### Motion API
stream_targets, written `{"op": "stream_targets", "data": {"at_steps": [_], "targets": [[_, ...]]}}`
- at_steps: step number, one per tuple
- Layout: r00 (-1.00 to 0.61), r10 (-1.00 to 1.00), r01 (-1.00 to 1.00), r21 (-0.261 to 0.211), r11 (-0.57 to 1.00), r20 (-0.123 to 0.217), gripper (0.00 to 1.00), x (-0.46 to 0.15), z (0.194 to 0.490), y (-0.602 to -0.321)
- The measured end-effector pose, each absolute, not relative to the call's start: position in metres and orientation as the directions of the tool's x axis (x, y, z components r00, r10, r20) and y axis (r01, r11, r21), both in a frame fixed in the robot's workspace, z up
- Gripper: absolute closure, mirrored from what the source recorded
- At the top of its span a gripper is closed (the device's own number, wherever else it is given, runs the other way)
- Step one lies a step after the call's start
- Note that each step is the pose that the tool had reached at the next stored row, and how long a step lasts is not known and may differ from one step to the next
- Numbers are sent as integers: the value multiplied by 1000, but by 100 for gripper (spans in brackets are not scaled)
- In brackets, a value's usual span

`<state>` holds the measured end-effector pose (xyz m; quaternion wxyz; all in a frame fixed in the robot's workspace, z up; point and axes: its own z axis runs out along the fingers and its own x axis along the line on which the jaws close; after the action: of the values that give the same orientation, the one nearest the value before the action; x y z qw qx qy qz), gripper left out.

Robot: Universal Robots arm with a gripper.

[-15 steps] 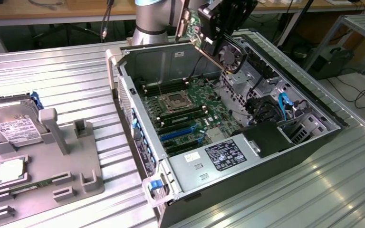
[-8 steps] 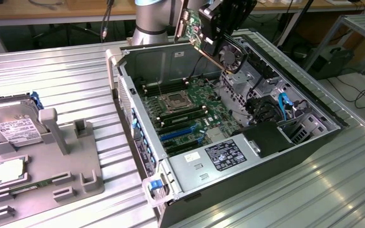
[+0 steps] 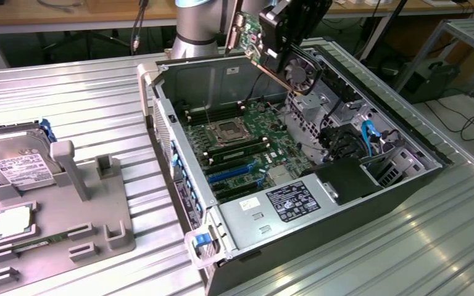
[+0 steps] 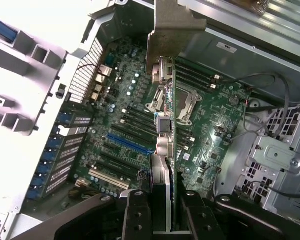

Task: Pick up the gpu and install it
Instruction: 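Insert the gpu into the slot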

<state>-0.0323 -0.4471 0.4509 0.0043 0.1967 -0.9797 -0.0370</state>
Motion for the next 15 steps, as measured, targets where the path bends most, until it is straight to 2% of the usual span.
{"op": "stream_targets", "data": {"at_steps": [15], "targets": [[-894, -449, -448, 74, 891, -6, 72, -32, 451, -447]]}}
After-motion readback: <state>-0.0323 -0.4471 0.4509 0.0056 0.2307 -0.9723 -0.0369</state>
